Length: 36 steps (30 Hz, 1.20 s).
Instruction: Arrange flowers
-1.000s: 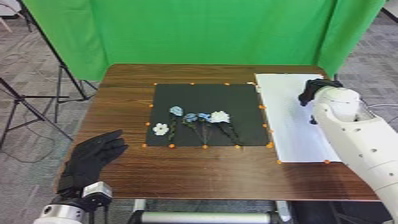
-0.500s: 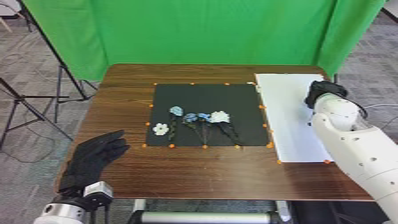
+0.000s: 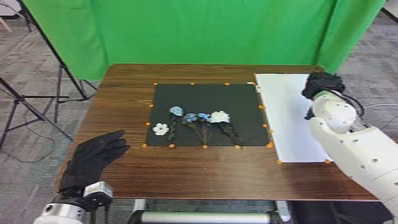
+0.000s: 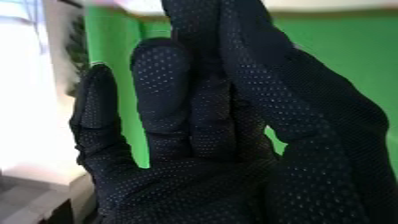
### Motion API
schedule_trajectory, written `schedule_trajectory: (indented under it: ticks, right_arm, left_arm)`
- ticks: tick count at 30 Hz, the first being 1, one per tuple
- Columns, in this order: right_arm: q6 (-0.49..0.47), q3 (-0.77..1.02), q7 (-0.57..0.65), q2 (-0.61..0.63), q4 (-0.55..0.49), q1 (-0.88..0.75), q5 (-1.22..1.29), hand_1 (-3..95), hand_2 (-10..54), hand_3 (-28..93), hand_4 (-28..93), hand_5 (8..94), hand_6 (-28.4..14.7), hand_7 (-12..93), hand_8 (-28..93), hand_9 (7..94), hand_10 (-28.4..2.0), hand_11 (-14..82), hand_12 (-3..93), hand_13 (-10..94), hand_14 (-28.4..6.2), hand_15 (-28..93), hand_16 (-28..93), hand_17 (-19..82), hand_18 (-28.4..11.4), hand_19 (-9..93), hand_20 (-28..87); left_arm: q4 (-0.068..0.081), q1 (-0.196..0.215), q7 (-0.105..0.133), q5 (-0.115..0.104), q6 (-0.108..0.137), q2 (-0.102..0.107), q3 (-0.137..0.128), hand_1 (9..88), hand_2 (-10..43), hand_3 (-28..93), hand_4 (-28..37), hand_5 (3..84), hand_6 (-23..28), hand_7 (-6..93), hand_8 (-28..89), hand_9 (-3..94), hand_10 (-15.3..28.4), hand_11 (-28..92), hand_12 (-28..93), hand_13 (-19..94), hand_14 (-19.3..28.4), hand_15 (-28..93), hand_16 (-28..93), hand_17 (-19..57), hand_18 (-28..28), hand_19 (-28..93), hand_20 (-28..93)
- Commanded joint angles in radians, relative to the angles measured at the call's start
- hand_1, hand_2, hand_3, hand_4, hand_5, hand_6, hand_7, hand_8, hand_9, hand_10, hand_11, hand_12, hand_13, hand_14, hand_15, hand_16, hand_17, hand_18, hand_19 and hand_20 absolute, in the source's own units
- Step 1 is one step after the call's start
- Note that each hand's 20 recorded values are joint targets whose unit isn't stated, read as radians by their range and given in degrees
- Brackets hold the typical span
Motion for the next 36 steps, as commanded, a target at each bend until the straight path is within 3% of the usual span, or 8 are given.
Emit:
schedule_trajectory:
  ticks: [1,4,9,13,15,16,28,36]
  right_arm:
    - [0.071,-0.019,0.037,0.029,0.000,0.066,-0.005,53.3,-9.5,80,-28,79.0,2.1,35,-2,89.8,-3.8,16.0,40.8,65,-2.3,65,41,20,-24.1,75,46]
    - [0.002,0.004,0.059,0.034,-0.014,0.056,0.001,52.0,-9.5,80,-28,76.4,2.2,38,-3,88.0,-4.1,17.1,40.2,62,-2.8,66,40,19,-23.7,75,46]
    - [-0.171,0.064,0.097,0.021,-0.029,0.028,0.007,37.7,-9.5,87,-28,62.3,-1.9,25,-15,61.2,-14.9,29.4,18.1,48,-13.2,77,22,13,-25.1,75,46]
    - [-0.233,0.077,0.128,0.014,-0.017,0.022,0.017,35.1,-9.5,87,-28,58.4,-3.4,19,-14,57.5,-17.4,24.8,15.9,45,-16.2,78,18,12,-25.7,74,46]
    - [-0.240,0.090,0.135,0.014,-0.010,0.011,0.015,34.9,-9.5,87,-28,57.3,-3.5,19,-14,57.3,-18.1,23.0,15.7,45,-16.5,78,18,12,-25.7,74,47]
    - [-0.236,0.095,0.140,0.015,-0.007,0.006,0.012,34.9,-9.5,87,-28,57.0,-3.5,18,-14,57.1,-18.3,22.4,15.6,45,-16.7,77,18,12,-25.9,74,47]
    - [-0.264,0.135,0.155,-0.014,0.007,-0.024,0.051,33.8,-9.5,87,-28,53.4,-3.0,17,-13,56.4,-19.6,19.0,15.2,45,-17.1,77,16,12,-26.6,74,47]
    - [-0.253,0.137,0.159,-0.040,0.017,-0.039,0.042,34.4,-9.5,86,-28,54.1,-2.2,17,-13,60.0,-18.0,20.4,15.5,46,-16.1,77,16,12,-26.8,74,47]
  left_arm:
    - [0.002,0.010,0.014,-0.010,0.007,0.017,0.009,30.6,6.1,80,-9.7,50.8,16.2,15.5,-8,42.5,23.0,42,10,32,28.4,63,-13,-6.9,22.7,62,16]
    - [0.001,0.010,0.020,-0.012,0.008,0.017,0.012,30.6,6.1,80,-9.7,50.8,16.3,15.4,-8,42.7,23.1,42,10,32,28.4,63,-13,-6.8,22.7,62,16]
    - [0.001,0.010,0.021,-0.010,0.009,0.016,0.012,30.6,6.1,80,-9.6,50.8,16.3,15.4,-8,42.6,23.1,42,10,32,28.4,63,-13,-6.9,22.8,62,16]
    - [0.003,0.007,0.014,-0.006,0.001,0.010,0.012,30.5,6.1,80,-9.5,50.8,16.3,15.4,-8,42.6,23.1,42,10,32,28.4,63,-13,-6.9,22.7,62,16]
    - [0.004,0.006,0.012,-0.007,0.003,0.009,0.014,30.5,6.1,80,-9.5,50.8,16.3,15.4,-8,42.6,23.1,42,10,32,28.4,63,-13,-6.9,22.7,62,16]
    - [0.005,0.007,0.026,-0.018,0.012,0.025,0.021,30.5,6.1,80,-9.5,50.8,16.3,15.4,-8,42.5,23.0,42,10,32,28.4,63,-13,-6.9,22.7,62,16]
    - [0.006,0.004,0.023,-0.018,0.010,0.019,0.020,30.5,6.0,80,-9.4,50.8,16.2,15.4,-8,42.5,23.1,42,10,32,28.4,63,-13,-6.9,22.7,62,16]
    - [0.008,0.004,0.020,-0.015,0.008,0.014,0.023,30.5,6.1,80,-9.4,50.7,16.2,15.5,-8,42.5,23.1,42,10,32,28.4,63,-13,-6.9,22.7,62,16]
